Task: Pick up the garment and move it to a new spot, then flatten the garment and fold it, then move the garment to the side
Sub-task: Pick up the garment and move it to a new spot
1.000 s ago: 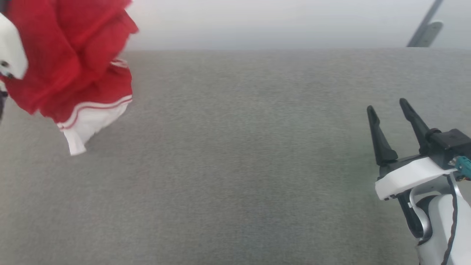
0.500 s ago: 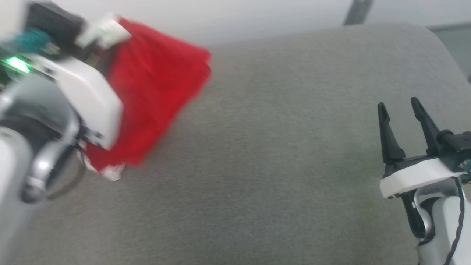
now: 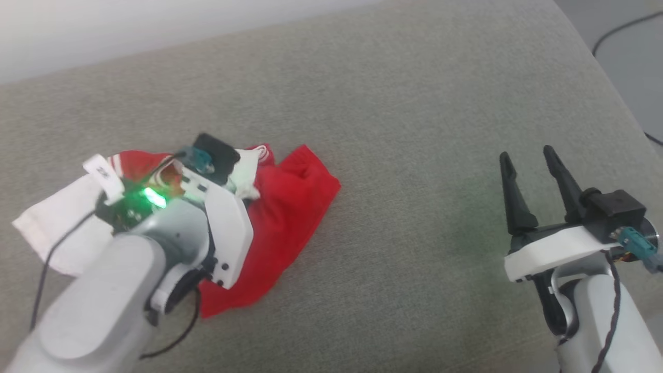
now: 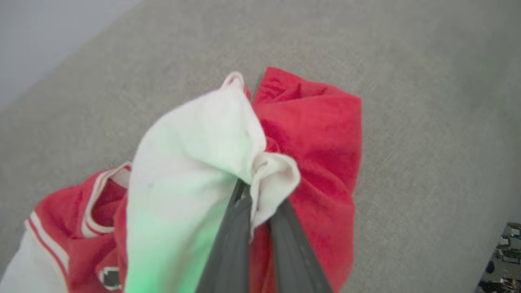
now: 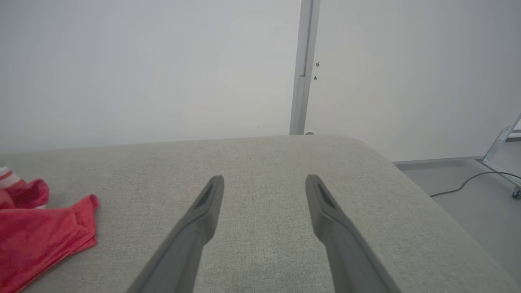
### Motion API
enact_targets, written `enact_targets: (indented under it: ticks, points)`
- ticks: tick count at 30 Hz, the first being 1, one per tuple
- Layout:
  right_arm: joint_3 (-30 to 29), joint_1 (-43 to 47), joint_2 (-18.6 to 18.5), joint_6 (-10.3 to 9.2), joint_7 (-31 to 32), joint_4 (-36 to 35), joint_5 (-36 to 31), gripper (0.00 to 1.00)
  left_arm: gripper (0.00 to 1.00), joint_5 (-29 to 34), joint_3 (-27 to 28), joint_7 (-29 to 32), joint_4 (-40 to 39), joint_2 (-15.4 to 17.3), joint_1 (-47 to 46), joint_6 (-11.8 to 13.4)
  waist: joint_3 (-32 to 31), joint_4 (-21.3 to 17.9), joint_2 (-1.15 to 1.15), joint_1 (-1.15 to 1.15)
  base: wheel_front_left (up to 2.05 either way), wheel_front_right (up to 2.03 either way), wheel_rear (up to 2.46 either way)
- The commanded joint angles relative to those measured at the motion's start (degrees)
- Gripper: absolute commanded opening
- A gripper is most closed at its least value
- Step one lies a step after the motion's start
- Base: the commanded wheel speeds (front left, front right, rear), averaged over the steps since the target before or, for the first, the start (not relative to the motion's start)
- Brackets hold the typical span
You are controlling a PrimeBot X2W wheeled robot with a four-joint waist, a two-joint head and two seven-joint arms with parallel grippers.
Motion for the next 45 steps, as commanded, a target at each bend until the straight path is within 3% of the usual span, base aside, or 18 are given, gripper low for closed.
enact_targets:
  ticks: [1, 5, 7, 10, 11, 19, 26, 34, 45]
  points:
    - [0.4, -0.8, 0.3, 0.0, -0.7, 0.7, 0.2, 1.0, 0.0, -0.2, -0.6, -0.6, 2.2, -0.7, 0.6, -0.7, 0.7, -0.8, 0.0, 0.0, 0.0, 0.0, 0.0]
    - [1.1, -1.8, 0.5, 0.0, -1.3, 2.3, 0.4, 1.0, 0.02, -0.8, -2.5, -1.4, 9.7, -3.1, 0.9, -2.4, 1.1, -1.3, 0.0, 0.0, 0.0, 0.0, 0.0]
    - [1.2, -2.1, 0.7, -0.01, -1.7, 2.9, 0.4, 1.0, 0.11, -0.4, -3.6, -1.9, 13.0, -4.0, 0.5, -3.2, 1.2, -1.3, 0.0, 0.0, 0.0, 0.0, 0.0]
    - [1.4, -2.3, 0.7, 0.0, -1.8, 3.5, 0.2, 1.0, 0.62, -1.2, -4.0, -3.2, 17.7, -5.9, 0.4, -4.0, 0.9, -1.0, 0.0, 0.0, 0.0, 0.0, 0.0]
    - [1.4, -2.3, 0.6, -0.01, -1.9, 3.8, 0.2, 1.0, 1.0, -1.3, -4.3, -3.6, 19.0, -6.4, 0.2, -4.3, 0.7, -0.9, 0.0, 0.0, 0.0, 0.0, 0.0]
    - [0.6, -0.9, -0.9, 0.0, -2.1, 4.6, -0.4, 1.0, 1.0, -2.5, -2.5, -10.2, 21.8, -8.4, -2.1, -6.9, -2.9, 2.4, 0.0, 0.0, 0.0, 0.0, 0.0]
    - [-0.6, 1.2, -2.8, 0.0, -1.2, 4.0, -0.1, 1.0, 1.0, -2.5, 0.8, -18.5, 18.0, -6.6, -1.4, -7.5, -7.1, 6.6, 0.0, 0.0, 0.0, 0.0, 0.0]
    - [-1.2, 3.7, -4.0, -0.01, 0.5, 2.3, 0.0, 1.0, 1.0, -2.0, 6.4, -31.0, 15.2, -2.6, 3.9, -5.7, -11.5, 10.7, 0.0, 0.0, 0.0, 0.0, 0.0]
    - [-3.5, 7.6, -4.0, -0.01, 2.6, -0.3, -0.7, 1.0, 1.0, -3.8, 14.5, -43.9, 12.5, 2.4, 15.4, -1.7, -14.7, 15.4, 0.0, 0.0, 0.0, 0.0, 0.0]
